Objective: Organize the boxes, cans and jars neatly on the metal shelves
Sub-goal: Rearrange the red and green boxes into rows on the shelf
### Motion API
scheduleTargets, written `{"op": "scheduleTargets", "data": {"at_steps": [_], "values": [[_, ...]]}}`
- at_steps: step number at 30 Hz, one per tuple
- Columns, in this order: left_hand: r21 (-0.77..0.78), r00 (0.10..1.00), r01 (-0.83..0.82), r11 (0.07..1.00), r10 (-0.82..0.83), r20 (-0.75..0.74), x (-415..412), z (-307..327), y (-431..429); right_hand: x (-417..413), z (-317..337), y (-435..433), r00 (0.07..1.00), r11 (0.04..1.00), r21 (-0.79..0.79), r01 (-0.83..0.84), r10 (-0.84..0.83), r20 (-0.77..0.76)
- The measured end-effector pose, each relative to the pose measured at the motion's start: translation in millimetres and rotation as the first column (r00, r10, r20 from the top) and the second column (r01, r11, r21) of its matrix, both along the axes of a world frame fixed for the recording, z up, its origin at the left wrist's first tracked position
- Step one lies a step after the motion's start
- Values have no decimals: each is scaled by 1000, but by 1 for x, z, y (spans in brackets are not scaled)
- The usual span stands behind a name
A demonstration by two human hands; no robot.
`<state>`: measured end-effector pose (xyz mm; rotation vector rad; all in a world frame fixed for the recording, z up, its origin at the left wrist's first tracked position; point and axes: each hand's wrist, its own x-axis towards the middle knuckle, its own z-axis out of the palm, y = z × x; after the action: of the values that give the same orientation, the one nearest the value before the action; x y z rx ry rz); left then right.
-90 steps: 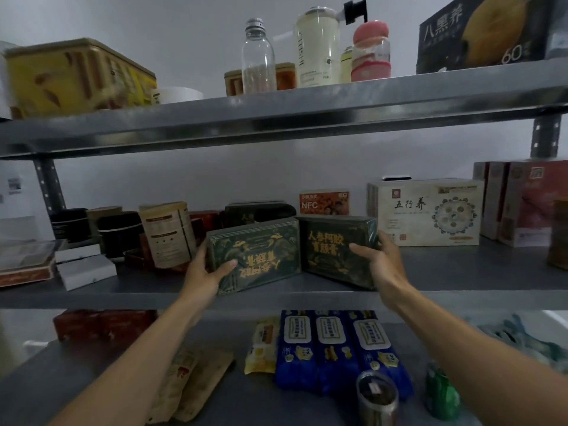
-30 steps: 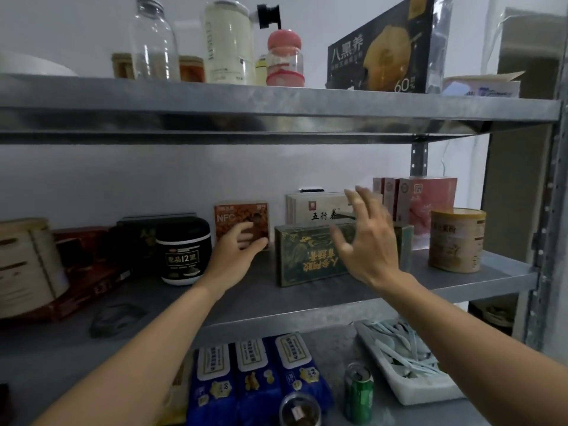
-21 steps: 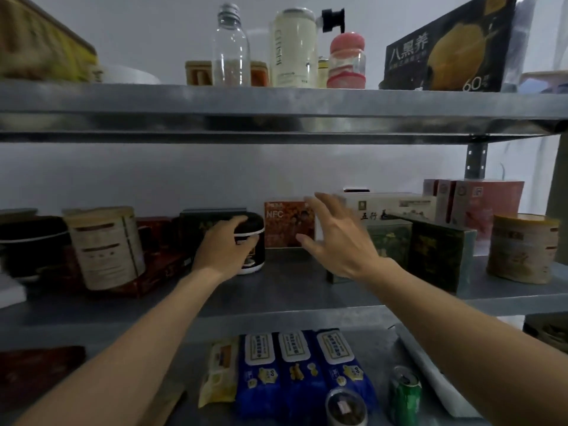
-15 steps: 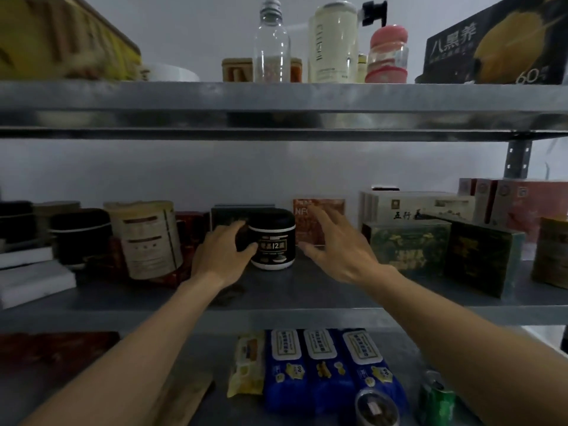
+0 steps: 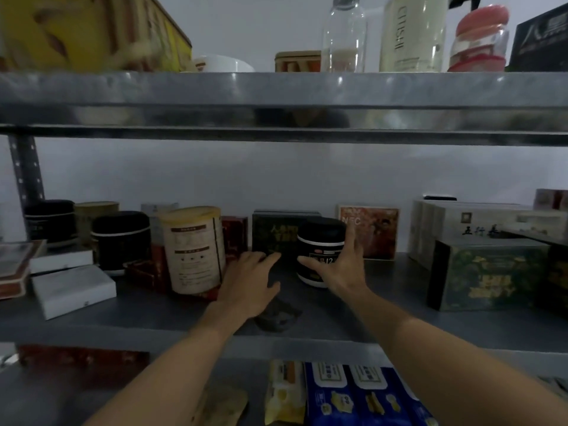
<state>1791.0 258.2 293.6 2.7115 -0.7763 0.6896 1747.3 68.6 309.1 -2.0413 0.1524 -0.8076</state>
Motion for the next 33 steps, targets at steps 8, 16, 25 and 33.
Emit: {"op": "scheduleTargets", "data": {"at_steps": [8,16,25,33], "values": [[121,979,-188,975,175,107,30,-19,-4,20,-18,-17,996,998,-40,47,-44,83],[54,953,-283,958,275,125,24,-18,-3,16,-22,-52,978,984,-49,171,-164,129],[40,965,-232,972,225,133,8,-13,16,17,-26,-79,952,962,-18,274,-268,148],[9,978,-171,985,169,123,-3,-10,21,17,-24,-82,937,945,-3,328,-325,128]]}}
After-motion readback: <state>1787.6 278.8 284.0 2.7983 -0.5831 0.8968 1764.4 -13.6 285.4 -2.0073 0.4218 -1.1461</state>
